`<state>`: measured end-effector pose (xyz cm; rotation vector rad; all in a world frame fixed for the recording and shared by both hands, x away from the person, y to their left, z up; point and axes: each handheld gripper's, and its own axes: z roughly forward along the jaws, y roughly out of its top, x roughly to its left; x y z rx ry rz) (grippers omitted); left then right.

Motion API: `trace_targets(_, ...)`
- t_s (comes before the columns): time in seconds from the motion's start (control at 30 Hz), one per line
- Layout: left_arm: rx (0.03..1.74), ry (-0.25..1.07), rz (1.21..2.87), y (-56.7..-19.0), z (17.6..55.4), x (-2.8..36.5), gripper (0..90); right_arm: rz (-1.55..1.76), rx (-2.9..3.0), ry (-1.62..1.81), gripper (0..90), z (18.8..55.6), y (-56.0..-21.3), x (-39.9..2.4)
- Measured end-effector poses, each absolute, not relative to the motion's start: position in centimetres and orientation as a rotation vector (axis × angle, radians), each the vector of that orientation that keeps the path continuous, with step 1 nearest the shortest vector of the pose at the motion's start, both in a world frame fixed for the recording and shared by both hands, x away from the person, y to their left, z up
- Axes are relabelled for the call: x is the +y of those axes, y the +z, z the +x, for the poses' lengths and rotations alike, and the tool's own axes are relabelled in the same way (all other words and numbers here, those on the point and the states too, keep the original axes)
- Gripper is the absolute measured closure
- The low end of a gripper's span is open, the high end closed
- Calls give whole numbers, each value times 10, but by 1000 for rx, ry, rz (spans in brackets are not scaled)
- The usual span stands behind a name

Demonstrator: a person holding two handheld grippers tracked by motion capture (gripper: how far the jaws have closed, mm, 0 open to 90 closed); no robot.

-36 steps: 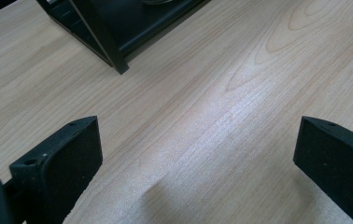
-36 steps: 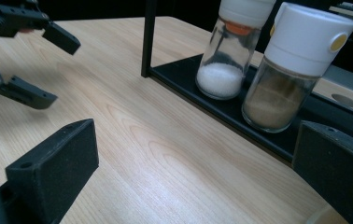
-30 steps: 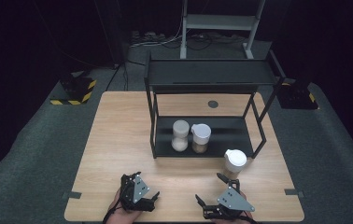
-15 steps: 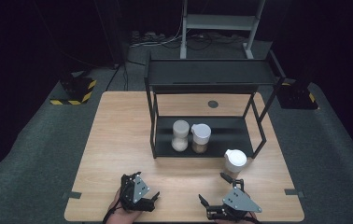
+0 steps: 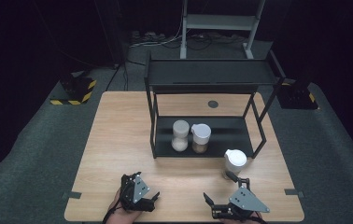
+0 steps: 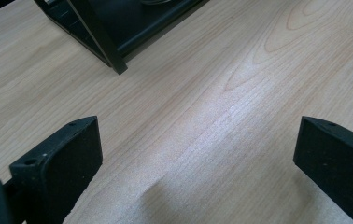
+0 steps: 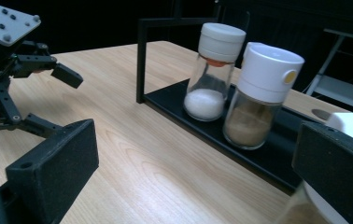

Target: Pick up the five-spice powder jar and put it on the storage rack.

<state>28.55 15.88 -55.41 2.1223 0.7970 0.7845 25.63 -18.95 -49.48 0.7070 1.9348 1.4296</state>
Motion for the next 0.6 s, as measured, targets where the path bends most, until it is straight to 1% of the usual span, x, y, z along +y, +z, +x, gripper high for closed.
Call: trace_targets(0.6,792,781,2125,-554,285,159,14,770,1877,1428,0,262,-485,-215)
